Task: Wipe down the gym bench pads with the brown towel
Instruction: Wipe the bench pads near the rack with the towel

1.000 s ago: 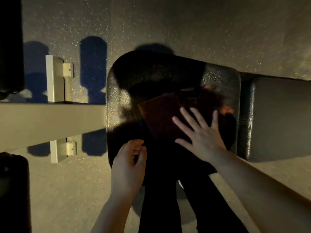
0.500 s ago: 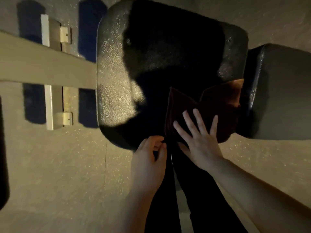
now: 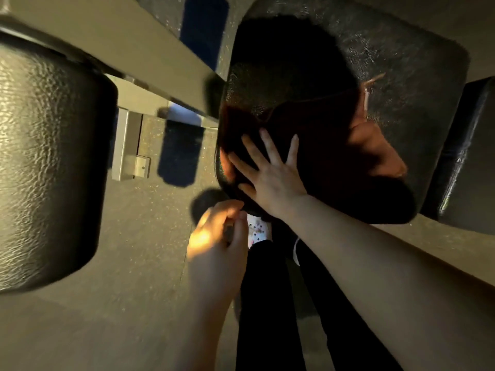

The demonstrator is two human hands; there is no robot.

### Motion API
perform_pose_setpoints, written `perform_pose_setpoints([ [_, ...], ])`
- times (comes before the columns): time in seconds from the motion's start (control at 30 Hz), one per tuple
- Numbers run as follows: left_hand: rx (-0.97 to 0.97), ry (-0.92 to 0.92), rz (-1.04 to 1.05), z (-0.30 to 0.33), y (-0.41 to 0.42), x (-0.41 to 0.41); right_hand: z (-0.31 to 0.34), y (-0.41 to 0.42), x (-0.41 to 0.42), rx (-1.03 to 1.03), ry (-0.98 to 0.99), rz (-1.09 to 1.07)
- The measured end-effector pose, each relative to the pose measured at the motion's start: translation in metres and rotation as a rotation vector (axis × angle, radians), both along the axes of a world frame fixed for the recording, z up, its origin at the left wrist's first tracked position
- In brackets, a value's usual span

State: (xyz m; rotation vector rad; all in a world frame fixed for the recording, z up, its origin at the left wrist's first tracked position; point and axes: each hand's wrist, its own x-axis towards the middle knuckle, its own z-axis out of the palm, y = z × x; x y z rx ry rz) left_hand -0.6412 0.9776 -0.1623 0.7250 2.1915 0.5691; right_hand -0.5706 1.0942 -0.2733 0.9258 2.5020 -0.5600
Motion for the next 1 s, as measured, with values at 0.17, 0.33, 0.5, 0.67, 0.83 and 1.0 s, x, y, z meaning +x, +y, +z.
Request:
perform_pose_setpoints([
  [0.17, -0.023, -0.082, 0.020, 0.012, -0.010, 0.001, 0.000, -0.028, 0.037, -0.021, 0.022, 0.345],
  [0.33, -0.008, -0.032, -0.098, 0.008, -0.005, 0.023, -0.001, -0.029, 0.124, -0.043, -0.063, 0.427],
  [0.5, -0.171, -0.058, -0.295, 0.002, -0.003, 0.051, -0.002, -0.024, 0.214, 0.128, 0.043, 0.315],
  [0.67, -0.205, -0.042, -0.391, 0.001, -0.005, 0.077, 0.006, -0.016, 0.257, 0.082, 0.029, 0.151],
  [0.83, -0.241, -0.062, -0.464, 0.013, -0.006, 0.091, 0.037, -0.013, 0.236, -0.148, -0.092, -0.108],
  [1.0, -0.136, -0.114, -0.382, 0.031, 0.005, 0.093, 0.083, -0.008, 0.216, -0.381, 0.097, -0.687],
])
